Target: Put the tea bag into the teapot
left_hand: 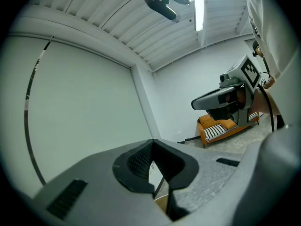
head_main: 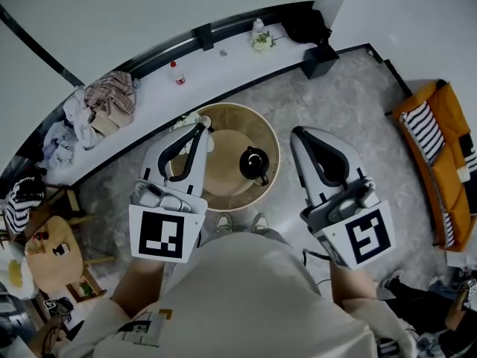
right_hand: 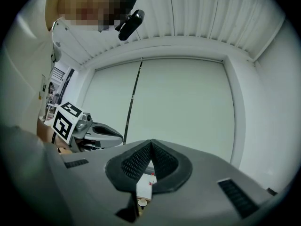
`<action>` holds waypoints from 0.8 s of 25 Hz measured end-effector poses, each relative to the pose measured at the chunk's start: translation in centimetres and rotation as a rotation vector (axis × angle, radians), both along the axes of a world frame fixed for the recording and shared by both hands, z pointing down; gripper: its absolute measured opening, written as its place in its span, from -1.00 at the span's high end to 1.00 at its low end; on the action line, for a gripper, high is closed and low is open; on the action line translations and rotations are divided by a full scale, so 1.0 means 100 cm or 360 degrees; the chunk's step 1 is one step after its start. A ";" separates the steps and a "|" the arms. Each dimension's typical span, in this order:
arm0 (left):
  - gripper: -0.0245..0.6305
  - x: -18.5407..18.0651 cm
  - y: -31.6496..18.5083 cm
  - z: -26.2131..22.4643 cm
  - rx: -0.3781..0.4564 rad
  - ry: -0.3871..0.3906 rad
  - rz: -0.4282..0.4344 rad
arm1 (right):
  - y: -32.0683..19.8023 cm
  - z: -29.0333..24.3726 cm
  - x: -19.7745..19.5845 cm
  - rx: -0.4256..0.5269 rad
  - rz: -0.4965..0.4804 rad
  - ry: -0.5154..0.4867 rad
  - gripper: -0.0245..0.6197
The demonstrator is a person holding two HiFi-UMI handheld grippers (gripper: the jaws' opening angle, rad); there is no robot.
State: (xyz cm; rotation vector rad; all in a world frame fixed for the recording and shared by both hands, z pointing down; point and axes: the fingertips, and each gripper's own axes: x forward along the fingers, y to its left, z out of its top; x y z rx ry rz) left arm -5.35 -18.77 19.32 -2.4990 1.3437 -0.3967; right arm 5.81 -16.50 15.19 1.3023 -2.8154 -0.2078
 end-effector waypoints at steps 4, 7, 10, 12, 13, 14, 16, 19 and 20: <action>0.90 0.002 0.000 -0.001 -0.0013 0.0024 0.0000 | -0.002 0.001 0.003 0.0002 0.0032 0.0015 0.90; 0.90 0.002 0.003 -0.003 -0.0040 0.0069 0.0006 | -0.001 -0.001 0.001 0.0015 0.0028 0.0011 0.90; 0.90 0.003 0.005 -0.006 -0.0023 0.0043 0.0007 | -0.001 -0.002 0.002 0.0022 0.0023 0.0003 0.90; 0.90 0.002 0.005 -0.006 -0.0031 0.0041 0.0009 | -0.002 -0.001 0.003 0.0021 0.0035 0.0023 0.90; 0.90 0.002 0.005 -0.006 -0.0037 0.0037 0.0014 | -0.001 0.001 0.003 0.0007 0.0050 0.0045 0.90; 0.90 0.002 0.006 -0.006 -0.0039 0.0031 0.0020 | -0.001 0.003 0.003 -0.0011 0.0068 0.0066 0.90; 0.90 0.002 0.007 -0.008 -0.0035 0.0022 0.0027 | 0.001 0.005 0.004 -0.0026 0.0082 0.0087 0.90; 0.90 0.003 0.007 -0.007 -0.0035 0.0025 0.0029 | 0.002 0.006 0.003 -0.0025 0.0076 0.0090 0.90; 0.90 0.003 0.008 -0.007 -0.0037 0.0022 0.0031 | 0.002 0.007 0.003 -0.0025 0.0074 0.0089 0.90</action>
